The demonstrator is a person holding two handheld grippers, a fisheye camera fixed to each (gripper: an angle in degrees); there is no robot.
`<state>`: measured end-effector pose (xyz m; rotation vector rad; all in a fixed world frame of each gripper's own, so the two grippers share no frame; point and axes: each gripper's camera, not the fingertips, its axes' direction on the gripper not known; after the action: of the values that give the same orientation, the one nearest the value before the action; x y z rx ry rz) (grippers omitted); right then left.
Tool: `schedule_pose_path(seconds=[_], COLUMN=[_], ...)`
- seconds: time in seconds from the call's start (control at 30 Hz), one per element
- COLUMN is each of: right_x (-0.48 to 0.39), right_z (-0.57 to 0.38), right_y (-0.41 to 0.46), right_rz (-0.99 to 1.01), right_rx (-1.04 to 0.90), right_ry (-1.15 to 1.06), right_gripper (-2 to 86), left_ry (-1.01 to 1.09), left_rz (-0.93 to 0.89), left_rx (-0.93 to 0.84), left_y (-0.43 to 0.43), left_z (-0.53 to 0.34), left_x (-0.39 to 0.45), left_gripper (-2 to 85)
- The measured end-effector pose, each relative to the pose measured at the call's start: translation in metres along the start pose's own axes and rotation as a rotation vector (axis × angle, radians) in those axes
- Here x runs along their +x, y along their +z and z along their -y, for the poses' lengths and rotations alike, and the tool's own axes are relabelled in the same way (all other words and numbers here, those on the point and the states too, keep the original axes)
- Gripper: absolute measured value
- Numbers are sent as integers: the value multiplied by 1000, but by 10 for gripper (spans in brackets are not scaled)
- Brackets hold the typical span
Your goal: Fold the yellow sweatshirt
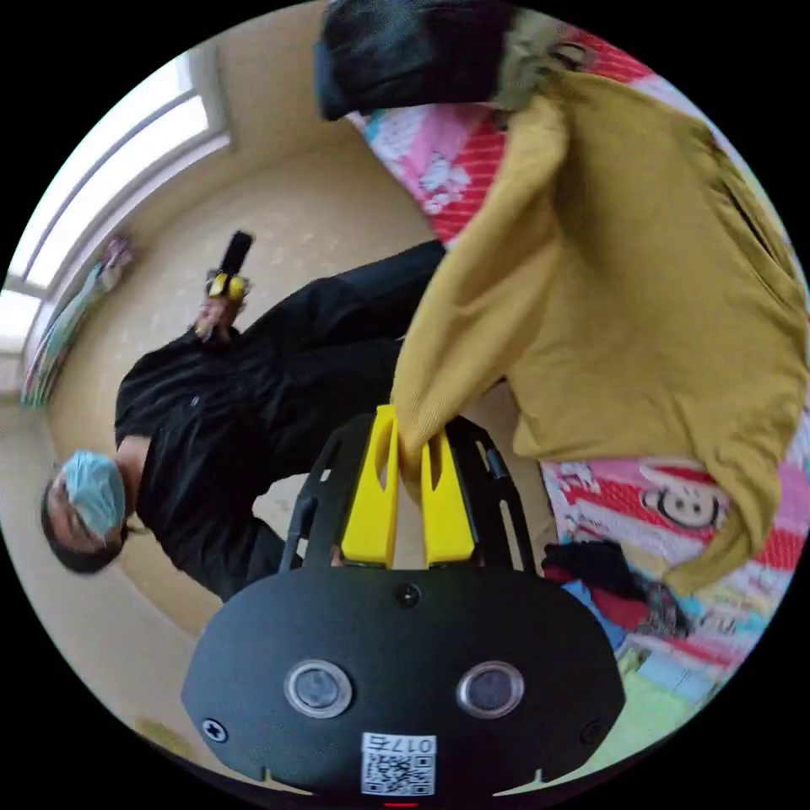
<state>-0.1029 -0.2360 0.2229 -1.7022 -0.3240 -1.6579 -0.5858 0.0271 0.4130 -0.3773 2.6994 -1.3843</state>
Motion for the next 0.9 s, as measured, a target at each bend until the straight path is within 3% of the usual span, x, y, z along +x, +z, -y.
schedule_pose_path(seconds=[0.13, 0.2, 0.3, 0.37, 0.5, 0.57, 0.73, 0.9], right_x=[81, 115, 141, 153, 163, 159, 144, 103], right_z=[-51, -91, -127, -139, -149, -150, -154, -157], right_y=[-25, 2, 66, 108, 189, 210, 237, 206], right_rz=[-7, 79, 190, 262, 378, 396, 368, 80], right_rx=[383, 613, 791, 843, 895, 927, 1017, 1114], right_ry=[300, 387, 411, 398, 366, 337, 309, 265], right_gripper=[111, 120, 120, 117, 114, 112, 96, 94], left_ry=[-47, -17, 98, 271, 516, 559, 496, 535], left_rz=[77, 193, 497, 743, 1028, 1205, 1266, 997], left_rx=[-45, -79, -113, -78, 20, 240, 390, 406], left_y=[38, 61, 108, 151, 228, 260, 288, 236], left_z=[40, 63, 110, 145, 196, 225, 276, 249], left_x=[-46, -58, -70, -72, -83, -104, -171, -169], left_gripper=[72, 78, 93, 99, 110, 116, 69, 35])
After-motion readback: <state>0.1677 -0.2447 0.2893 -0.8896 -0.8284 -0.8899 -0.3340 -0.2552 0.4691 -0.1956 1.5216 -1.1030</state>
